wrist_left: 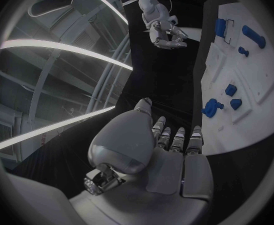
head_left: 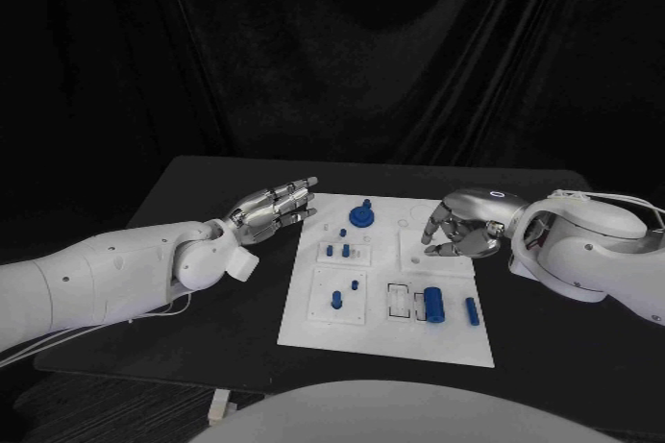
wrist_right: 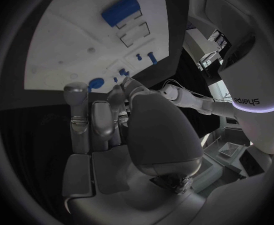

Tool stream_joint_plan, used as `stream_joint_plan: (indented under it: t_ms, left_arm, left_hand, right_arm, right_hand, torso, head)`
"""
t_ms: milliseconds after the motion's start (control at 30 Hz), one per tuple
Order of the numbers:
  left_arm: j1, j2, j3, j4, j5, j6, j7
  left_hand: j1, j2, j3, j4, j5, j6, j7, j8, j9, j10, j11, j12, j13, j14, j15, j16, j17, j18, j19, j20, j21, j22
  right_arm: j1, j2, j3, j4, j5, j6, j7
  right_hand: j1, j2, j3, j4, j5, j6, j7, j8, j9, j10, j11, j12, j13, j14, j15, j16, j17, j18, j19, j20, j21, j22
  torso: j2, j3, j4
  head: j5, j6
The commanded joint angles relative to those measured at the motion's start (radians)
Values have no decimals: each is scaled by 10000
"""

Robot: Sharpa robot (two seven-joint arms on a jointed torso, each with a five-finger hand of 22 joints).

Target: Assemble the parts on the task board

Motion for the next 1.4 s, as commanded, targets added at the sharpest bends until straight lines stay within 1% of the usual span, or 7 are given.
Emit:
stream_joint_plan:
  t_ms: [33,100,167,300,733,1133,1400]
  left_arm:
    - [-16,38,8,8,30,43,122]
    - [-17,50,8,4,30,49,121]
    - [-20,65,8,-3,30,57,121]
    - [-26,78,8,-9,29,70,125]
    - [-56,100,8,-27,29,114,135]
    - [-111,75,8,-32,29,123,134]
    - [-143,100,8,-52,29,130,129]
  left_hand:
    - [-34,81,38,-14,63,8,29,49,9,4,71,-33,-16,-5,53,-36,-15,92,20,63,10,9]
    - [-34,81,38,-14,63,8,29,49,9,4,71,-33,-16,-5,53,-36,-15,92,20,63,10,9]
    - [-34,81,38,-14,63,8,29,49,9,4,71,-33,-16,-5,53,-36,-15,92,20,63,10,9]
    - [-34,81,38,-14,63,8,29,49,9,4,71,-33,-16,-5,53,-36,-15,92,20,63,10,9]
    - [-35,89,43,-20,70,3,34,52,9,4,80,-33,-16,-5,61,-36,-15,92,19,74,9,2]
    - [-33,93,47,-24,72,-5,39,51,7,4,91,-33,-16,-5,66,-36,-15,92,19,79,9,1]
    - [-33,93,47,-24,72,-5,39,51,7,4,91,-33,-16,-5,66,-36,-15,92,19,79,9,1]
  right_arm:
    - [-199,-34,7,-70,-12,1108,-1595]
    - [-279,-25,7,-97,-24,1384,-1985]
    - [-345,-3,7,-100,-14,1804,-2455]
    - [-405,25,7,-51,47,2334,-3026]
    - [-531,180,7,-71,772,2840,-3785]
    - [-900,323,7,-257,868,3140,-4209]
    - [-1065,457,6,-344,874,3298,-4256]
  right_hand:
    - [-1949,482,-640,376,306,948,-434,779,649,2021,-286,2069,3754,981,-283,1677,2977,-387,654,-242,1502,1285]
    - [-2938,777,-894,431,357,1295,-647,1290,1192,2407,-500,2374,4492,1157,-445,2068,3758,-485,825,-397,1956,1367]
    - [-4426,1179,-1240,442,36,2028,-1001,1975,1859,3201,-790,2886,5829,1215,-701,2199,4032,-572,1020,-629,2572,1489]
    - [-5143,1261,-1428,453,-371,2273,-1122,2237,2374,3201,-964,2886,5829,1225,-811,2208,4053,-674,1183,-769,3218,1618]
    - [-5305,1175,-1484,435,-515,1987,-1034,1778,2453,3201,-914,2886,5829,1200,-802,2125,3872,-717,1257,-794,3535,1662]
    - [-5046,985,-1450,337,-604,1702,-911,1360,2462,3201,-817,2886,5829,1131,-739,1947,3514,-677,1196,-751,3351,1597]
    - [-5141,438,-1479,442,-615,1074,-667,771,2488,3201,-613,2886,5829,1054,-581,1725,3103,-543,978,-617,2602,1389]
  torso:
    - [10,10,-10]
    - [16,15,-8]
    - [19,16,-4]
    - [20,18,-12]
    - [18,14,-1]
    - [18,13,0]
    - [17,14,2]
  head:
    - [-48,1]
    - [-82,1]
    - [-132,1]
    - [-224,1]
    - [-346,1]
    - [-371,1]
    - [-437,1]
